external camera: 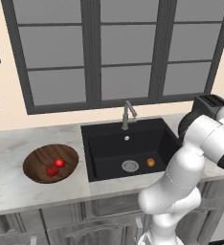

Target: There is a mixed pile of frozen fruits and vegetables on the counter. Locate all the frozen vegetables and place the items in a bowl on the counter. Take all the frozen fruits and defrost them in a running sink.

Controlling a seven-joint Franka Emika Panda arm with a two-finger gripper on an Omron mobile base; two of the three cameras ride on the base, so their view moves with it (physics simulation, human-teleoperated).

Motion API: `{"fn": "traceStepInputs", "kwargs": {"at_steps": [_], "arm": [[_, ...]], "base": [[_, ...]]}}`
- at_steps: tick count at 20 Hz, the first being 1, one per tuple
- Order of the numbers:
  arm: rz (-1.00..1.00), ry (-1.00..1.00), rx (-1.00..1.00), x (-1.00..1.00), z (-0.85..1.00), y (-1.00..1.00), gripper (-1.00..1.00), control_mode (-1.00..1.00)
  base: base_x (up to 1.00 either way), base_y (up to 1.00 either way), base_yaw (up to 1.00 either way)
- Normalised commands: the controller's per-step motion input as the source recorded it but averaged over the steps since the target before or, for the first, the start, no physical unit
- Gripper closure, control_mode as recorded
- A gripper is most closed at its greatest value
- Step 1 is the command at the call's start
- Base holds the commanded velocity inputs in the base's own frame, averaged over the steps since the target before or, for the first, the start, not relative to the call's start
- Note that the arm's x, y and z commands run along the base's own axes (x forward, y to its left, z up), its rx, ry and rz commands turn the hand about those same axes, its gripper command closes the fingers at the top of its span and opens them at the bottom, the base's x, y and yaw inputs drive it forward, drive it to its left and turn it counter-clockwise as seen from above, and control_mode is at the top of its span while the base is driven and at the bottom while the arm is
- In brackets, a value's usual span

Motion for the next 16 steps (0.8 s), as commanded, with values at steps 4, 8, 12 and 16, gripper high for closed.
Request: {"fn": "traceStepInputs", "kwargs": {"at_steps": [4, 8, 12, 16], "arm": [[0.00, 0.00, 0.03, 0.00, -0.16, -0.17, -1.00, -1.00], [0.01, 0.00, 0.03, 0.00, -0.17, -0.16, -1.00, -1.00], [0.03, 0.00, 0.03, 0.08, -0.16, -0.09, -1.00, -1.00], [0.03, 0.00, 0.03, 0.12, -0.15, -0.08, -1.00, -1.00]], "base": [[0.00, 0.00, 0.00], [0.00, 0.00, 0.00], [0.00, 0.00, 0.00], [0.00, 0.00, 0.00]]}}
